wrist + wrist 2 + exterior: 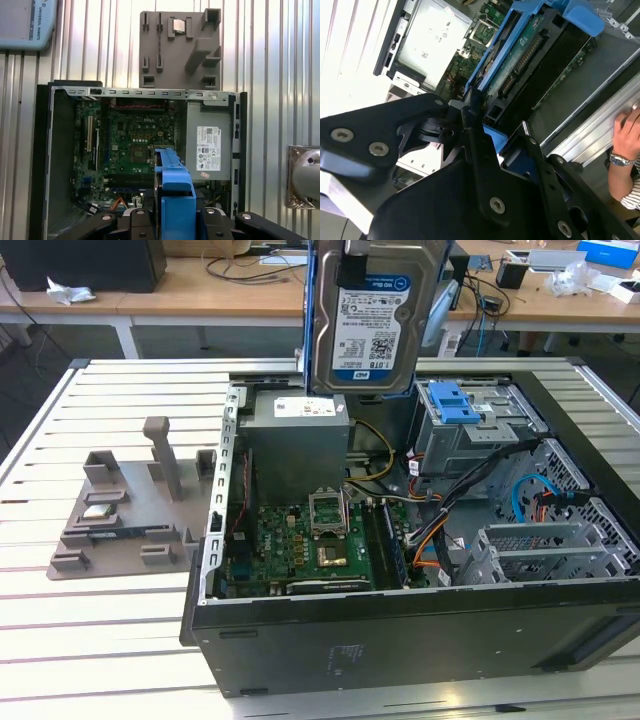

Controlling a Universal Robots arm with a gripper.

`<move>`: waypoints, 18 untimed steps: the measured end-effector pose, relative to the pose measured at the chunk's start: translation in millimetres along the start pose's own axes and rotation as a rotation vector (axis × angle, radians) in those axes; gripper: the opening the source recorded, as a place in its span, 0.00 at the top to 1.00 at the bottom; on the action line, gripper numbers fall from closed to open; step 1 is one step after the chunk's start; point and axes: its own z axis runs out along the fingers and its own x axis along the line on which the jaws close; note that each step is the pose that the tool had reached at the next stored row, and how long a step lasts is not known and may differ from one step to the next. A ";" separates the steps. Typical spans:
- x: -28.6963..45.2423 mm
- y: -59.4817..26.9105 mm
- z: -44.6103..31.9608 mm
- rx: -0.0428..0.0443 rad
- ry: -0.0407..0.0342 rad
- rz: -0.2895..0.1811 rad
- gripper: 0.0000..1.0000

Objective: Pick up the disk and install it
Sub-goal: 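Pick up the disk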

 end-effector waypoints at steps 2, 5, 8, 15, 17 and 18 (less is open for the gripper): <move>7.7 -0.3 0.2 -0.0002 -0.0001 0.000 0.63; 22.2 -0.3 0.5 -0.0001 -0.0014 0.000 0.63; 30.8 -0.2 0.6 -0.0001 -0.0014 0.000 0.63; 46.0 0.1 0.6 -0.0001 -0.0015 0.000 0.63; 49.5 0.2 0.6 -0.0001 -0.0014 0.000 0.63; 51.1 0.2 0.6 -0.0001 -0.0015 0.000 0.63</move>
